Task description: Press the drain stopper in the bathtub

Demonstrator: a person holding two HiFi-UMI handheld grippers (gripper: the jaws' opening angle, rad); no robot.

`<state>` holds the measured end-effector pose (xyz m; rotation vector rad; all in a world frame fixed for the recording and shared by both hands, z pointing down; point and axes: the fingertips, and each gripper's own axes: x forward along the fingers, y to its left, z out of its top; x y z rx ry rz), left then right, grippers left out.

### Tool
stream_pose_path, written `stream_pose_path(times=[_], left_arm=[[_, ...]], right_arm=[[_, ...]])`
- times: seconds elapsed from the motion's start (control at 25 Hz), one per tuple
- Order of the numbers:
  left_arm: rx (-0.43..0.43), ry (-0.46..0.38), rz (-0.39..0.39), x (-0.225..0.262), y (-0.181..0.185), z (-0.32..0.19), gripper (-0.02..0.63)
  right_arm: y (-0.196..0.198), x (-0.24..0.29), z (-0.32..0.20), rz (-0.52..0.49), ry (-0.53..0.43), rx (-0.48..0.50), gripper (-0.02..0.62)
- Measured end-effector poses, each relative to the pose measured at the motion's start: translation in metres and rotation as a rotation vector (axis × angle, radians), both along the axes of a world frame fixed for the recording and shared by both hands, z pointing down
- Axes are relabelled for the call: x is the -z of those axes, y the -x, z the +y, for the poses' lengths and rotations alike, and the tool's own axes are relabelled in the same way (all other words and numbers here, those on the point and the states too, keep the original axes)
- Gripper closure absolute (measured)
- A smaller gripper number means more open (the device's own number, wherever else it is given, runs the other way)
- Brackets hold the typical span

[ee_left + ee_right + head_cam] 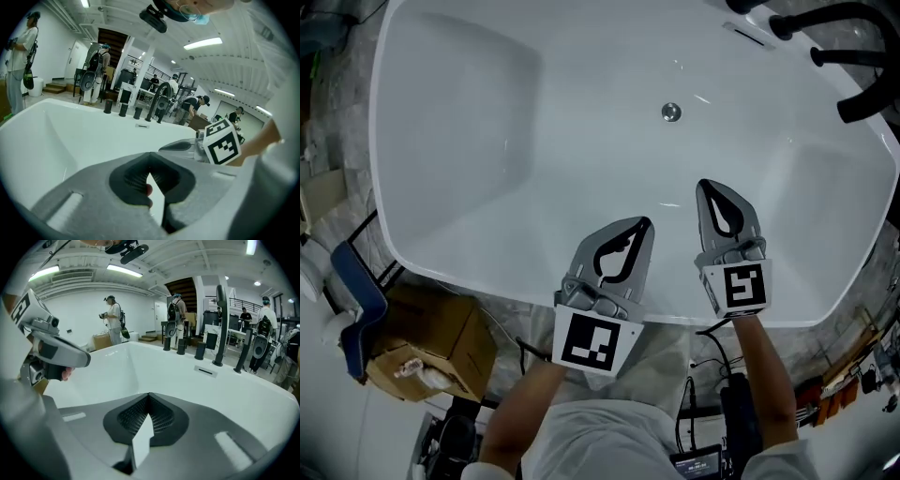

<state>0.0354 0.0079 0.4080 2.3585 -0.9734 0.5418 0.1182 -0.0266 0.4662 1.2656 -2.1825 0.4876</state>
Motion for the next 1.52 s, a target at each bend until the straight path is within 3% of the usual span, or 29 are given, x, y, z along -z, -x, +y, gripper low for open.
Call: stream_pose_path(times=[0.4, 0.68, 0.88, 1.2, 1.4, 1.52], left_arm=[[-0.045, -0.003, 0.015, -0.111, -0.015, -0.009, 0.601], [-0.027, 0.026, 0.012, -0.184, -0.029, -0.017, 0.601], [-0.033, 0.035, 0.013, -0.225, -0.036, -0.014, 0.601], [-0.023, 0.057, -0.030, -0.317, -0.013, -0.019, 0.601], [-0.041, 0.047, -0.042, -0.330, -0.030, -0.028, 0.601], [-0.046, 0.031, -0.032, -0.325, -0.036, -0.035, 0.601]], right_arm=[[-0.003, -0.120, -0.028, 0.051, 0.007, 0.033, 0.594], [-0.028, -0.206, -0.049, 0.078, 0.031, -0.028, 0.594], [-0.037, -0.269, -0.052, 0.136, 0.068, 0.014, 0.594], [-0.016, -0.381, -0.078, 0.199, 0.106, 0.042, 0.594], [-0.045, -0.430, -0.091, 0.235, 0.200, 0.004, 0.594], [-0.053, -0.459, -0.094, 0.278, 0.276, 0.032, 0.594]])
